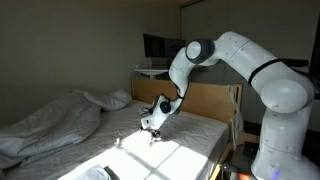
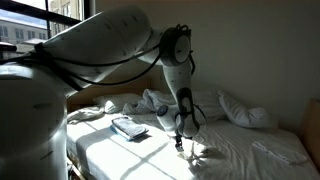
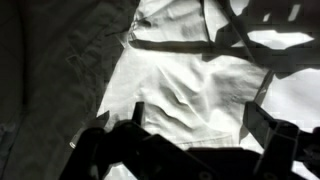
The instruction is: Fold the cloth
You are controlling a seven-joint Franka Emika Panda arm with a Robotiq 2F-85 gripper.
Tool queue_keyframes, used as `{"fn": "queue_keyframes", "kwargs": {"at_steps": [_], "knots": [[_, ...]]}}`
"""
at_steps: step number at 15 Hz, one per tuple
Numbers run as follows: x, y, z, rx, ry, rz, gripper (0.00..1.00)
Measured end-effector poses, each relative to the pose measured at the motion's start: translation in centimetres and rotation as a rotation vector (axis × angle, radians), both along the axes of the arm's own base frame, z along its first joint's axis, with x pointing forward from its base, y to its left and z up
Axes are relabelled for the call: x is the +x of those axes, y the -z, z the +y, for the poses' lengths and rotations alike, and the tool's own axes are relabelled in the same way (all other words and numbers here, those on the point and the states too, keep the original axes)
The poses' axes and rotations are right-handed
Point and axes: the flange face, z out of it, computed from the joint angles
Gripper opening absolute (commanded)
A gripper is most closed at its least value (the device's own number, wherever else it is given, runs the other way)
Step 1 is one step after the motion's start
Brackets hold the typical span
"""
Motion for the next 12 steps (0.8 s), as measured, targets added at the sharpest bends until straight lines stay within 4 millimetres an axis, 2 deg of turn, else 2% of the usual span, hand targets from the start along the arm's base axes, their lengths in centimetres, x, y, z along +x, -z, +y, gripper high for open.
{"fn": "queue_keyframes", "kwargs": {"at_steps": [4, 9, 12], "knots": [[3.7, -0.1, 3.3, 0.090, -0.046, 0.019, 1.00], [4.6, 0.9, 5.9, 0.133, -0.075, 0.069, 1.00], [4.7, 0.9, 6.2, 0.129, -0.080, 0.070, 1.00]]}}
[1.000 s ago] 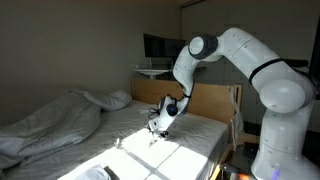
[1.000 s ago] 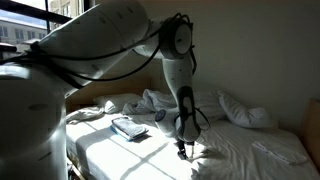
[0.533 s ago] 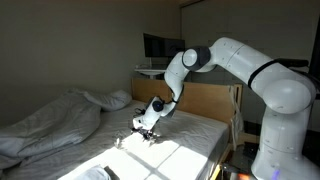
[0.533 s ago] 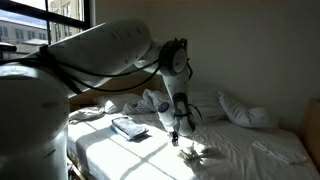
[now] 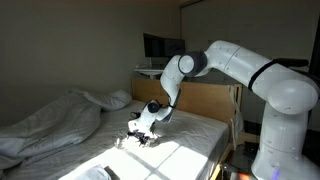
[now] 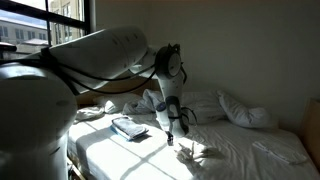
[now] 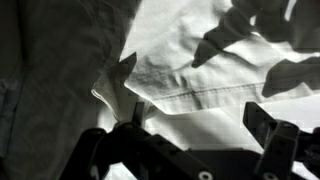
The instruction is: Fold the cloth
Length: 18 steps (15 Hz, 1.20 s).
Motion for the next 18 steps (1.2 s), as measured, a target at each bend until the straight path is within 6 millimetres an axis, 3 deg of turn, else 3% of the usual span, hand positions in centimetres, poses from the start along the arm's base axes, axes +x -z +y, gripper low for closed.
{"fn": "queue_keyframes", "kwargs": {"at_steps": [7, 18], "knots": [[-0.7, 0.9, 1.3, 0.004, -0.015, 0.017, 1.00], [-2.0, 2.4, -1.8, -0.013, 0.086, 0.040, 1.00]]}}
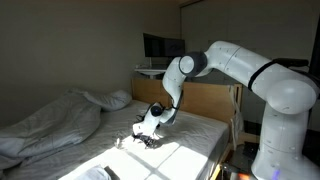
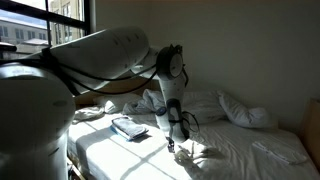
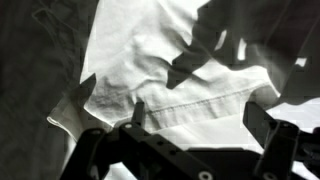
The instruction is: Fold the cloth
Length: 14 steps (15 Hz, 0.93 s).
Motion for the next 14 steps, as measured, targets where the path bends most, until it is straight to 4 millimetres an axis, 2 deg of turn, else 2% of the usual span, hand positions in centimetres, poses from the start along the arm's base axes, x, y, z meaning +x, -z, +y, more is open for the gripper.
{"fn": "queue_keyframes", "kwargs": {"at_steps": [6, 14], "knots": [[-0.5, 0.1, -1.8, -0.023, 0.056, -0.014, 1.00], [-1.9, -1.1, -1.9, -0.040, 0.104, -0.037, 1.00]]}}
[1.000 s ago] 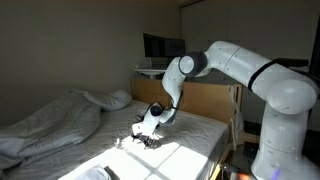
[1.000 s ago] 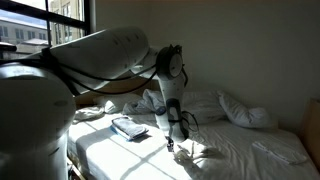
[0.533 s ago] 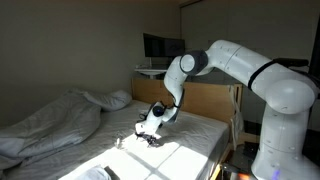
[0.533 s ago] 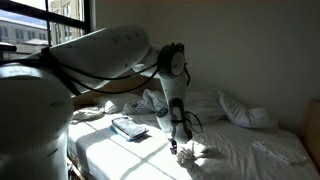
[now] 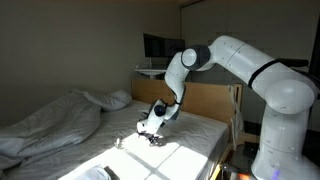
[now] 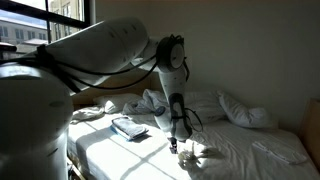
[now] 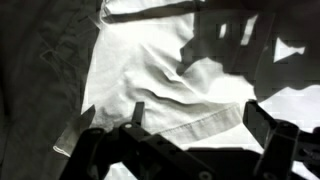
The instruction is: Fold the cloth
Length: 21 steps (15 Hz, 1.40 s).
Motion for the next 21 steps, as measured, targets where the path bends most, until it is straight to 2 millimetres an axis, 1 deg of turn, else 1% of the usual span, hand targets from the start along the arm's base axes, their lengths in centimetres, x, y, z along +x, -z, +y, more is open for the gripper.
{"fn": "queue_keyframes", "kwargs": {"at_steps": [6, 10, 15, 21], "knots": [[-1.6, -0.5, -0.1, 0.003, 0.054, 0.003, 1.00], [-2.2, -0.5, -0.3, -0.007, 0.080, 0.003, 1.00], [-2.2, -0.5, -1.4, -0.017, 0.110, -0.006, 1.00], [-1.4, -1.0, -2.2, -0.019, 0.124, -0.027, 1.00]]}}
